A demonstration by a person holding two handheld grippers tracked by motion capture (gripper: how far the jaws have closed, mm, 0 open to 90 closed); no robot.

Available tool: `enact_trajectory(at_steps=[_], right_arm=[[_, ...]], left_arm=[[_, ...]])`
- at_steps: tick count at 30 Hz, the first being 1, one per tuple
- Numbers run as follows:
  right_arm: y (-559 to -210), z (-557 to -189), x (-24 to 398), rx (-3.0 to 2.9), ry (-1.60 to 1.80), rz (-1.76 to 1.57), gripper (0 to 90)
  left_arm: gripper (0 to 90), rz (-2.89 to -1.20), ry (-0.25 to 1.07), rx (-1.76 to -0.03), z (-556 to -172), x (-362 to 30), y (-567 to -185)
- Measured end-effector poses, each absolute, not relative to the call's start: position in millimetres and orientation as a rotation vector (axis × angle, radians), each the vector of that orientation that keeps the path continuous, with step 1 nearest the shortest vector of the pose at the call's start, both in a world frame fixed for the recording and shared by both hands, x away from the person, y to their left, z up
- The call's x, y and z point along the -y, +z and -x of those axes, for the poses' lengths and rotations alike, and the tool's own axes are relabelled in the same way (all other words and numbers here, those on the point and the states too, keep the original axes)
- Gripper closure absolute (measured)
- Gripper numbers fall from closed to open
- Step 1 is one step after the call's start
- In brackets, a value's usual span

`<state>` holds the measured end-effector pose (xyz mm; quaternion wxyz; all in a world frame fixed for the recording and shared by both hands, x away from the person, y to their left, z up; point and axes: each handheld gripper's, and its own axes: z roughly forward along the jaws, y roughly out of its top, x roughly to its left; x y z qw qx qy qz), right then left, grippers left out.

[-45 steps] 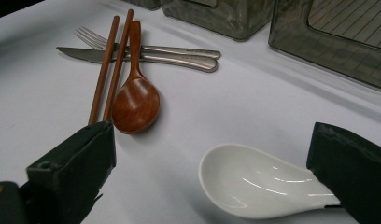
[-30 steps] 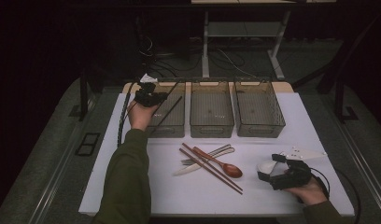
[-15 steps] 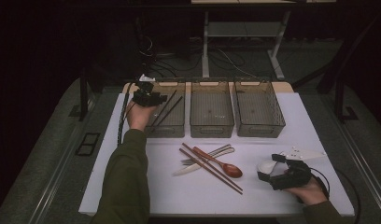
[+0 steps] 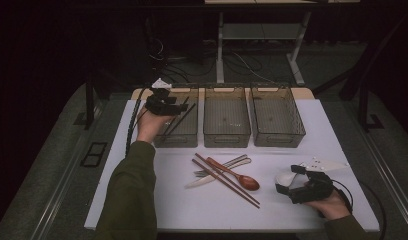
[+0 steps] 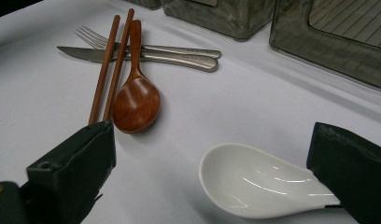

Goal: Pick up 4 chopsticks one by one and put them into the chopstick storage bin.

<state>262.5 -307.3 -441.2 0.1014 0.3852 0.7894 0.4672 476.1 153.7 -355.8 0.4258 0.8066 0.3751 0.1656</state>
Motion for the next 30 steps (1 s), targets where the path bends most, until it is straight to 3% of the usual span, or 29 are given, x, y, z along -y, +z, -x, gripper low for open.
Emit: enact_trajectory(at_steps=[30], right_arm=[[-441,-262,307,-2.333,1.376,-1.137,1.3]], left_arm=[[16.1,-2.062,0.346,-0.727,-385,-141,-365]])
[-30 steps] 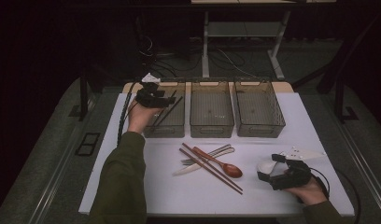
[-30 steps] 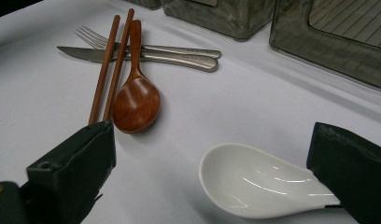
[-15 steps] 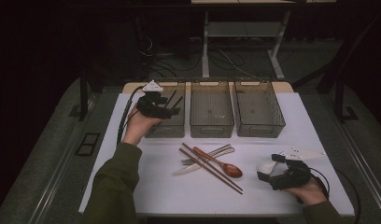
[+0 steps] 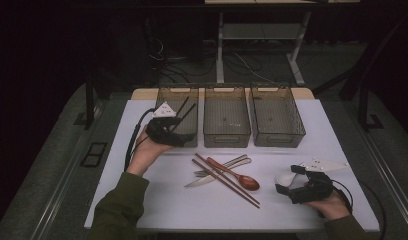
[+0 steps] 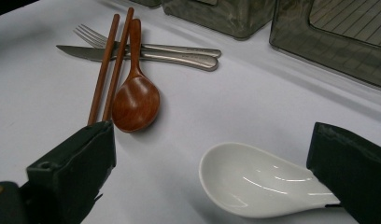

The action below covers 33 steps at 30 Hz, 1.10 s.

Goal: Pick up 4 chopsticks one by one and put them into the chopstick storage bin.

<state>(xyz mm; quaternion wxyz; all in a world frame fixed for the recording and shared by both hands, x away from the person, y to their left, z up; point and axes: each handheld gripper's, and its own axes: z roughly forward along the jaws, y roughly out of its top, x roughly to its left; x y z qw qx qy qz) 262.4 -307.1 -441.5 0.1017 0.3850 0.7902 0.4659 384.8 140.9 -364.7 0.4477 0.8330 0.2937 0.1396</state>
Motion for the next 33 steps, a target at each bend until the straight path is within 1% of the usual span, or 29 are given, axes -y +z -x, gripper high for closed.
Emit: enact_trajectory(at_steps=[8,16,25,33], right_arm=[[-442,-262,307,-2.335,1.373,-1.14,1.3],[-441,-261,307,-2.332,1.376,-1.147,1.3],[-441,-261,307,-2.333,1.374,-1.149,1.4],[-442,-261,306,-2.345,1.368,-1.146,1.3]], left_arm=[[13.0,-2.05,0.336,-0.724,-356,-143,-380],[6.5,-2.058,0.335,-0.731,-325,-149,-397],[0.0,-2.071,0.302,-0.716,-297,-154,-416],[0.0,-2.054,0.293,-0.708,-276,-161,-424]])
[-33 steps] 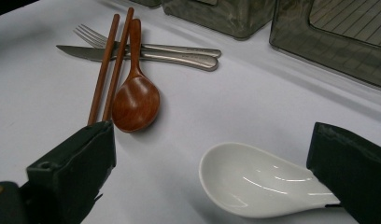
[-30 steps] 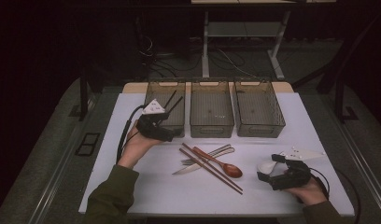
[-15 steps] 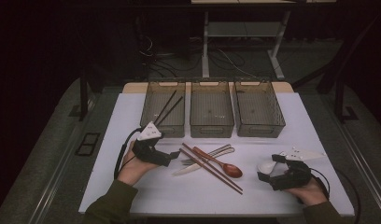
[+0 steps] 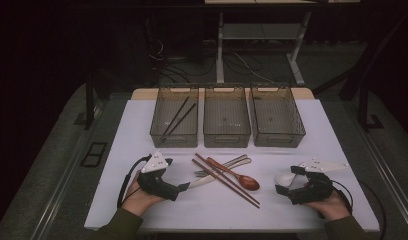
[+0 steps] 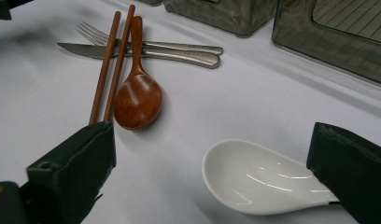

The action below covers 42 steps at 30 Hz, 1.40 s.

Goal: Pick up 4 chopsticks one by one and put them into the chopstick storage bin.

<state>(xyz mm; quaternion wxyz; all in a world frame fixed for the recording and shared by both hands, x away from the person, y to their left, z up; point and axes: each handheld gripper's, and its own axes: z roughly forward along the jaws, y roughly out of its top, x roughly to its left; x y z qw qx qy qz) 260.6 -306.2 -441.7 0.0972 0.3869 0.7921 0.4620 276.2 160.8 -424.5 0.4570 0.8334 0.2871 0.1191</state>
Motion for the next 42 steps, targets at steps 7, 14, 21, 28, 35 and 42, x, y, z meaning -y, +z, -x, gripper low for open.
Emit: enact_trajectory(at_steps=[7,14,21,28,35,42], right_arm=[[-438,-259,304,-2.356,1.37,-1.122,1.3],[-434,-260,295,-2.37,1.326,-1.134,1.4],[-429,-263,283,-2.394,1.314,-1.112,3.5],[-427,-268,271,-2.414,1.301,-1.122,5.2],[-425,-273,255,-2.425,1.316,-1.108,8.0],[-424,-278,239,-2.472,1.345,-1.056,19.0]], left_arm=[[0.0,-2.046,0.271,-0.713,-266,-163,-434],[0.0,-2.056,0.273,-0.7,-269,-161,-436],[0.0,-2.077,0.244,-0.699,-270,-158,-437],[0.0,-2.077,0.242,-0.695,-269,-156,-437],[0.0,-2.075,0.249,-0.699,-269,-155,-437],[0.0,-2.082,0.234,-0.702,-270,-155,-438]])
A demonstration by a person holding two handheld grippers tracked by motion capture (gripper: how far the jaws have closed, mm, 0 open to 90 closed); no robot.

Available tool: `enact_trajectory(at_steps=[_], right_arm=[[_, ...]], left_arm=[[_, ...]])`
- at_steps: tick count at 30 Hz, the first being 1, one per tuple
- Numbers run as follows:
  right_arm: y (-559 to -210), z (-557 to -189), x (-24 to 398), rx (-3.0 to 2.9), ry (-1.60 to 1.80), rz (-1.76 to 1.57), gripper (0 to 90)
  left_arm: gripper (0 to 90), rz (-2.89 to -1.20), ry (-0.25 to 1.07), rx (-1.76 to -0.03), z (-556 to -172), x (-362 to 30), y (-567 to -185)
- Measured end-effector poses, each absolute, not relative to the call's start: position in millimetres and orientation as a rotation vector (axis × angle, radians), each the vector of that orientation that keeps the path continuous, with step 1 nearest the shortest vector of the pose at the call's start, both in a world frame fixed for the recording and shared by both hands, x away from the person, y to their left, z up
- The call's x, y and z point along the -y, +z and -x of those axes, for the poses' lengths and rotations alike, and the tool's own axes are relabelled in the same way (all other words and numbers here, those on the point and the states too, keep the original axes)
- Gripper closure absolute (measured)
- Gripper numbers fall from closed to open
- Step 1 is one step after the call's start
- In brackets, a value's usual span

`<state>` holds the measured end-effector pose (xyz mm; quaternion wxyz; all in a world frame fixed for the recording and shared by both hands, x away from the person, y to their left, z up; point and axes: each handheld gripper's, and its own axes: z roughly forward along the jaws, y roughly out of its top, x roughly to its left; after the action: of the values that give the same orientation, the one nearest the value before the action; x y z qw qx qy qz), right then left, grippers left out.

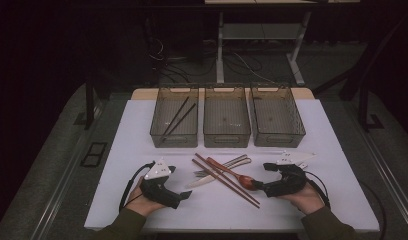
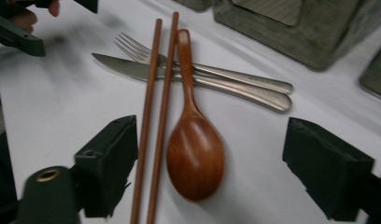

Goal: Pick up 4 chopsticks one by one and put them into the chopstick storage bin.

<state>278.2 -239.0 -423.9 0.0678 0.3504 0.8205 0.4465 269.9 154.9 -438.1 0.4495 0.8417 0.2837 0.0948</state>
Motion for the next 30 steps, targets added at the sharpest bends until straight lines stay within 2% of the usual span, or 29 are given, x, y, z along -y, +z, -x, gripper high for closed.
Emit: enact_trajectory(at_steps=[5,7,18,30], right_arm=[[-422,-280,226,-2.505,1.353,-1.025,25.9],[-422,-281,220,-2.527,1.357,-1.013,32.7],[-421,-284,191,-2.598,1.337,-0.919,46.8],[-428,-287,169,-2.698,1.275,-0.827,67.7]], left_arm=[[0.0,-2.081,0.231,-0.696,-270,-154,-438],[0.0,-2.082,0.228,-0.697,-270,-154,-438],[0.0,-2.085,0.218,-0.696,-271,-154,-440],[0.0,-2.087,0.213,-0.694,-271,-154,-440]])
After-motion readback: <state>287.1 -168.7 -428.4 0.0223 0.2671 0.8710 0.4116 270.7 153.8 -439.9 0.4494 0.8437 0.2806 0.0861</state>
